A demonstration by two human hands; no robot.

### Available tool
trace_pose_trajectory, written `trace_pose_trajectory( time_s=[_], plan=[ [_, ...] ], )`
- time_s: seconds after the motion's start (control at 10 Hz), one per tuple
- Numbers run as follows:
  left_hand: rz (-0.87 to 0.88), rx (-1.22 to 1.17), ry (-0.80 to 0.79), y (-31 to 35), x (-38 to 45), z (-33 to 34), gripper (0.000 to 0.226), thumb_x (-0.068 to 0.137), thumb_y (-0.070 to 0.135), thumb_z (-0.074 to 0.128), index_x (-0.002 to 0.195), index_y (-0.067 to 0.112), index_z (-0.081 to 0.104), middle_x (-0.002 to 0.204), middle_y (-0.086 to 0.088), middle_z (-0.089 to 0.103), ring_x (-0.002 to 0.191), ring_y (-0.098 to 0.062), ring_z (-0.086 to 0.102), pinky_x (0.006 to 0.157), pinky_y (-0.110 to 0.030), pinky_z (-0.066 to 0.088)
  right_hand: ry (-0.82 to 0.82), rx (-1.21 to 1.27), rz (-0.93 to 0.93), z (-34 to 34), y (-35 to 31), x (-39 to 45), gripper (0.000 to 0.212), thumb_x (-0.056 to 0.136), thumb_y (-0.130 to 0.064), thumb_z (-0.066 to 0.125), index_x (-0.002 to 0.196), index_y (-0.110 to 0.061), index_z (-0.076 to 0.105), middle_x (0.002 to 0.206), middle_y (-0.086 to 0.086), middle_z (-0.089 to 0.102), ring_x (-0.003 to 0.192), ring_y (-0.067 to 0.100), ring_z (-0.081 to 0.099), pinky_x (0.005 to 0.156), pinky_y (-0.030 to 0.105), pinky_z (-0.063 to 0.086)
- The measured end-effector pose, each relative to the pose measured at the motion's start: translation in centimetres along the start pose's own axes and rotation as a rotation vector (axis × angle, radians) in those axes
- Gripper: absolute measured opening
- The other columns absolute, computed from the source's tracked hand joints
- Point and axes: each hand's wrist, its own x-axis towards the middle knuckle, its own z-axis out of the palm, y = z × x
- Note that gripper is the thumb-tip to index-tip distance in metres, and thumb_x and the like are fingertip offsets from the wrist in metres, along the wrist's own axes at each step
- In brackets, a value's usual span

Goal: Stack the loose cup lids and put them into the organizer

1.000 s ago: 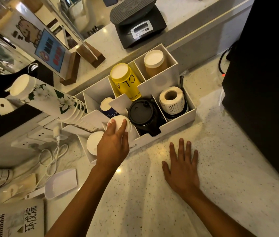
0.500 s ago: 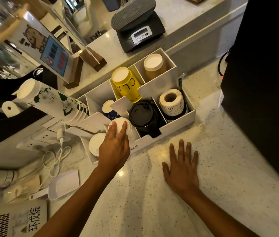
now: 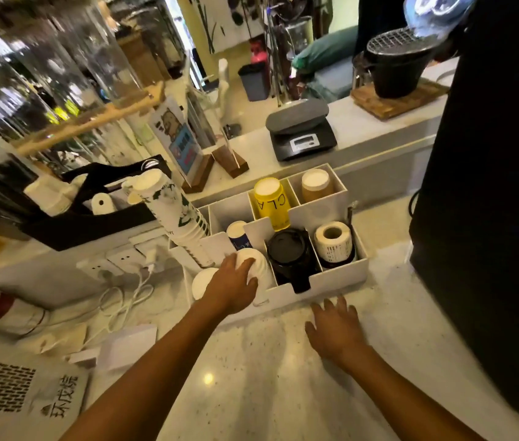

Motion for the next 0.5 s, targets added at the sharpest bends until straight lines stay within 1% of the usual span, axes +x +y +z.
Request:
trace_pose_trajectory(
  time_s=[0.1, 0.2, 0.3, 0.4, 0.5],
  plan=[
    [-0.022, 0.046, 0.034, 0.9, -0.8, -0.9, 0.059, 0.103, 0.046, 0.039, 0.155, 0.022, 0.027, 0.168, -0.013, 0.015, 0.153, -0.036, 0.016, 0.122, -0.05, 0.021, 0.086, 0.027, -0.075, -3.3, -0.9, 0.5, 0.043, 0.097, -0.05, 0.041, 0.124, -0.023, 0.061, 0.127, 0.005, 0.067, 0.118, 0.027, 0.059, 0.101, 0.042, 0.046],
    [-0.01, 0.056, 0.089, 1.5, -1.6, -2.3, 0.061, 0.1, 0.049, 0.041, 0.153, 0.022, 0.03, 0.166, -0.012, 0.021, 0.151, -0.035, 0.021, 0.118, -0.051, 0.029, 0.135, 0.083, -0.12, -6.9, -2.0, 0.7, 0.034, 0.096, -0.05, 0.045, 0.102, -0.025, 0.067, 0.103, 0.001, 0.073, 0.091, 0.02, 0.067, 0.08, 0.035, 0.054],
    [0.001, -0.004, 0.232, 1.3, -2.5, -7.0, 0.056, 0.098, 0.049, 0.044, 0.146, 0.022, 0.039, 0.159, -0.013, 0.034, 0.144, -0.034, 0.033, 0.11, -0.05, 0.04, 0.243, 0.086, -0.207, -13.4, -4.3, 1.3, 0.029, 0.095, -0.048, 0.049, 0.09, -0.026, 0.067, 0.088, -0.001, 0.072, 0.077, 0.018, 0.066, 0.066, 0.032, 0.054],
    [-0.013, -0.082, 0.375, 0.6, -3.3, -12.6, 0.054, 0.096, 0.049, 0.047, 0.142, 0.021, 0.043, 0.155, -0.013, 0.038, 0.139, -0.033, 0.04, 0.106, -0.049, 0.045, 0.352, 0.084, -0.287, -20.1, -6.6, 1.9, 0.028, 0.096, -0.049, 0.049, 0.09, -0.027, 0.067, 0.083, -0.004, 0.069, 0.073, 0.013, 0.063, 0.057, 0.029, 0.047],
    [-0.041, -0.078, 0.406, -0.4, -4.0, -15.4, 0.056, 0.095, 0.049, 0.048, 0.143, 0.021, 0.043, 0.152, -0.014, 0.04, 0.136, -0.033, 0.043, 0.104, -0.05, 0.046, 0.386, 0.028, -0.297, -24.0, -8.2, 1.8, 0.032, 0.095, -0.05, 0.05, 0.103, -0.026, 0.069, 0.093, -0.001, 0.071, 0.082, 0.017, 0.066, 0.067, 0.033, 0.054]
  ],
)
